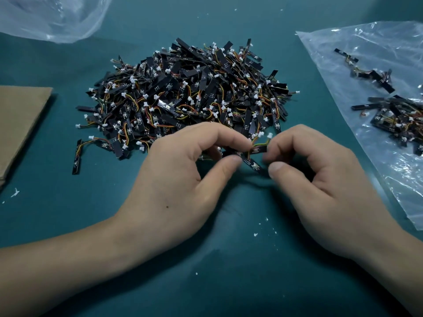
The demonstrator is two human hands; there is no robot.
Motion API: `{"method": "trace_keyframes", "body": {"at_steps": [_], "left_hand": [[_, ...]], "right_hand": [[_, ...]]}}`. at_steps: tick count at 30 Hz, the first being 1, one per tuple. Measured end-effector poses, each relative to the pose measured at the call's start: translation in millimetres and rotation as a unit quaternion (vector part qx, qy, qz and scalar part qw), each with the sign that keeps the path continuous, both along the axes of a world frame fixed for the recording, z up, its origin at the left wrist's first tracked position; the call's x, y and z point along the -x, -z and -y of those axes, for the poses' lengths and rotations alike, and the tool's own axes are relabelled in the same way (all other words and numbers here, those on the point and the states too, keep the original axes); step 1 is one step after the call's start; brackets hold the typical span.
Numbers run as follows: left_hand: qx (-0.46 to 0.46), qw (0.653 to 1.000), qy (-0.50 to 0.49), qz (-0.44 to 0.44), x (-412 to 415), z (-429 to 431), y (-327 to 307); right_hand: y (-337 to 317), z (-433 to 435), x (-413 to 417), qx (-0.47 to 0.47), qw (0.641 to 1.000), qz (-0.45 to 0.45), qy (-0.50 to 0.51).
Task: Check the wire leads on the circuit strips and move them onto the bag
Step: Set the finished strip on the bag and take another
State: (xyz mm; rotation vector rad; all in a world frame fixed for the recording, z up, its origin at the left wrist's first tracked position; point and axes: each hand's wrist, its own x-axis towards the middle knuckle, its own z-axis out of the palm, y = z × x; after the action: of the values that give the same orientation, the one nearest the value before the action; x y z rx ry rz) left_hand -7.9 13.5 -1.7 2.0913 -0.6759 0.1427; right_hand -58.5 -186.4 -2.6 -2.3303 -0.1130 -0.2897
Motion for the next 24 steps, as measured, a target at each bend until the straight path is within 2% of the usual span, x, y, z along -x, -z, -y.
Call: {"method": "trace_keyframes", "body": {"at_steps": [8,11,17,24], "left_hand": [[0.047,0.999,0.002,-0.017,-3.2,1.1,1.9],[0.063,0.998,-0.017,-0.024,-5.4,0.5,4.2],[0.082,0.991,-0.098,-0.029,-9.0,-1.2,5.5],[0.052,0.993,-0.089,-0.056,-0.4,2.5,-3.9]], "right_hand": [[3.8,-1.3,0.3,0.001,1.0,0.022,-0.011],[5.2,0.9,1.7,-0.044,0.999,0.028,-0.003],[3.4,4.5,-0.3,-0.199,0.978,0.047,0.04],[3.9,4.5,2.9,-0.215,0.975,0.038,-0.027]]}}
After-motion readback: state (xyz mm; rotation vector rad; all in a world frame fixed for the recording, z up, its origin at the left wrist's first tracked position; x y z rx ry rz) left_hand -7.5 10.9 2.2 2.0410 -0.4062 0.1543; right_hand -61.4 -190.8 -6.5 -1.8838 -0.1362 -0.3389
